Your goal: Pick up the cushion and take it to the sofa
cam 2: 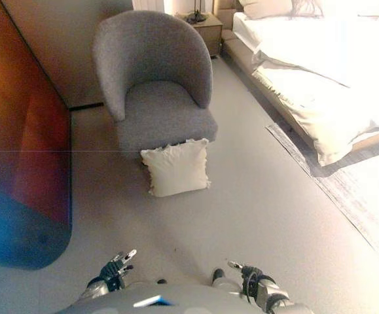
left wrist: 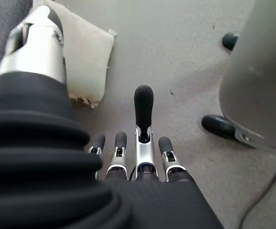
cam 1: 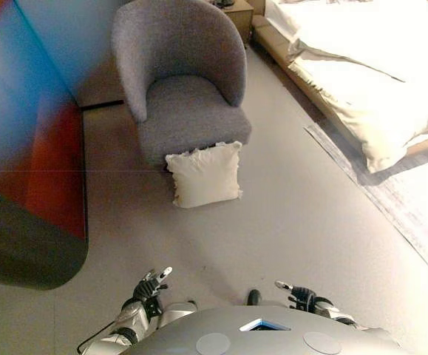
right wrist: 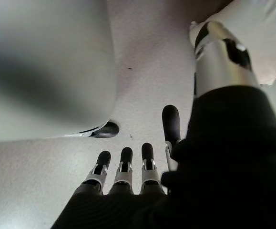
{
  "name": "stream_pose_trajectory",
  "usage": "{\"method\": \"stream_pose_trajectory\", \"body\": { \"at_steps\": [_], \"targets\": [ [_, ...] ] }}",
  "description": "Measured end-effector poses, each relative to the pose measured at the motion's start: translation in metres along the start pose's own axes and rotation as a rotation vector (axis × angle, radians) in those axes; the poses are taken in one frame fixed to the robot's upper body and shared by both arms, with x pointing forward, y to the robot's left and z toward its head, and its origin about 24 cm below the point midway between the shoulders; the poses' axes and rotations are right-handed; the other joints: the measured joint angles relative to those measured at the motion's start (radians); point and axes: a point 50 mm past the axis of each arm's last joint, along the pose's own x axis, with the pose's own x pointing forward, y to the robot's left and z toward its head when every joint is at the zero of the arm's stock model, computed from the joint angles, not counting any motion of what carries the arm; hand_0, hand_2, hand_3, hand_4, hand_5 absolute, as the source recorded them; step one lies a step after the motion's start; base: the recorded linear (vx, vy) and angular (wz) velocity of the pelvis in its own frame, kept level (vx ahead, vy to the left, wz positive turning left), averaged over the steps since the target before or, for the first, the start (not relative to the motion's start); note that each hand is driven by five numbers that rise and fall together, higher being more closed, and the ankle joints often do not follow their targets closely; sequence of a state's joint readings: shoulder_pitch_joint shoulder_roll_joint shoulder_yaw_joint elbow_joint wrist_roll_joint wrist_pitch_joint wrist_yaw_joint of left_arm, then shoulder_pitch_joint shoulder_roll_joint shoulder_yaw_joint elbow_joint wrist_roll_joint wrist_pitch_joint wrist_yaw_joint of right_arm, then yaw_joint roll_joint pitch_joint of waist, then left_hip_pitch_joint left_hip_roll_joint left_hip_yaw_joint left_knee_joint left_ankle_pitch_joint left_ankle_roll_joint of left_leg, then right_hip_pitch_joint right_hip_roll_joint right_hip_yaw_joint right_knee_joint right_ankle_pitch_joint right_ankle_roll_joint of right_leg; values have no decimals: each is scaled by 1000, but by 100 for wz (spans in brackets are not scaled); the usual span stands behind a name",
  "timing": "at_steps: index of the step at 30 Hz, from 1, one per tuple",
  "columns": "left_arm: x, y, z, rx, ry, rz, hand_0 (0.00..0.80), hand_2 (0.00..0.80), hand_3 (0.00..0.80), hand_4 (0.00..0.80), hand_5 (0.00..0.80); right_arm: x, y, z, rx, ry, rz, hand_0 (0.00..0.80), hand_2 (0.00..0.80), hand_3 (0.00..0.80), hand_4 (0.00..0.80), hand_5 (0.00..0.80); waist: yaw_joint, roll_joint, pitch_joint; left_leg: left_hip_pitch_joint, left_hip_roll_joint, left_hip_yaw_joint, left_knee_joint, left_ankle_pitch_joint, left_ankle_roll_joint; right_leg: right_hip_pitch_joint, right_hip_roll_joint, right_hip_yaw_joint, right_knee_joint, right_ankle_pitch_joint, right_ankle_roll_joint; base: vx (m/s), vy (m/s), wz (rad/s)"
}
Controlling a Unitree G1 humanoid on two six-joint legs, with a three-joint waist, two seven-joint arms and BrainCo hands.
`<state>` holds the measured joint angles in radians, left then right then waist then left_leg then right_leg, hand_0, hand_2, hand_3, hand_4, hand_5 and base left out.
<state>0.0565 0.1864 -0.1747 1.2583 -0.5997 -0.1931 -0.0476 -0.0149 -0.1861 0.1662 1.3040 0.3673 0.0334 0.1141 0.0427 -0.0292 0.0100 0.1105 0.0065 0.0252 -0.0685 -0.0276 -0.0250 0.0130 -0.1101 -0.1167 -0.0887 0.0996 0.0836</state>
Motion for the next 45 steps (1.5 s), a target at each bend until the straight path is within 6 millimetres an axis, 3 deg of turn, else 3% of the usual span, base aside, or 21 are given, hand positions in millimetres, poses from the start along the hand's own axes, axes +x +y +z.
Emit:
{"method": "stream_pose_trajectory", "body": {
  "at_steps": [8, 21, 31, 38, 42, 45],
  "targets": [
    [-1, 3, -5, 39, 25, 24, 0, 0, 0, 0, 0, -1, -4, -2, -11, 14, 0, 0, 0, 0, 0, 0, -2, 20, -1, 21, 4, 4, -7, -4, -5, 22, 8, 1, 0, -3, -4, 66, -3, -1],
    [-4, 13, -16, 109, 89, 124, 0, 0, 0, 0, 0, -2, -6, -11, 3, 42, -23, 0, 0, 0, 0, 0, -3, 16, -10, 52, 17, 27, -19, -8, -7, 35, 18, 23, -1, -7, -10, 30, -21, -5],
    [-5, 13, -18, 107, 95, 118, 0, 0, 0, 0, 0, -4, -12, -24, 38, 72, -52, 0, 0, 0, 0, 0, -3, 20, -18, 52, 17, 32, -10, -10, -11, 35, 21, 29, 0, -6, -10, 5, 7, 0],
    [-6, 15, -22, 26, 106, 124, 0, 0, 0, 0, 0, -6, -16, -34, 88, 97, -67, 0, 0, 0, 0, 0, -2, 22, -8, 34, 13, 54, 43, -47, -12, 25, 22, 53, 1, -5, -16, 5, 64, -10],
    [-3, 7, -10, -58, 30, 47, 0, 0, 0, 0, 0, -5, -15, -21, 192, 6, -52, 0, 0, 0, 0, 0, -5, 25, -4, 35, 4, 55, 24, -39, 1, 18, 15, 56, 1, -1, -11, -3, 74, -1],
    [0, -25, 38, -258, -171, -145, 0, 0, 0, 0, 0, -7, 5, 26, 301, -220, 85, 0, 0, 0, 0, 0, -4, 25, 4, 39, -1, 51, -4, -16, 0, 17, 10, 54, 1, 9, 0, -59, 17, 4]
  ]
}}
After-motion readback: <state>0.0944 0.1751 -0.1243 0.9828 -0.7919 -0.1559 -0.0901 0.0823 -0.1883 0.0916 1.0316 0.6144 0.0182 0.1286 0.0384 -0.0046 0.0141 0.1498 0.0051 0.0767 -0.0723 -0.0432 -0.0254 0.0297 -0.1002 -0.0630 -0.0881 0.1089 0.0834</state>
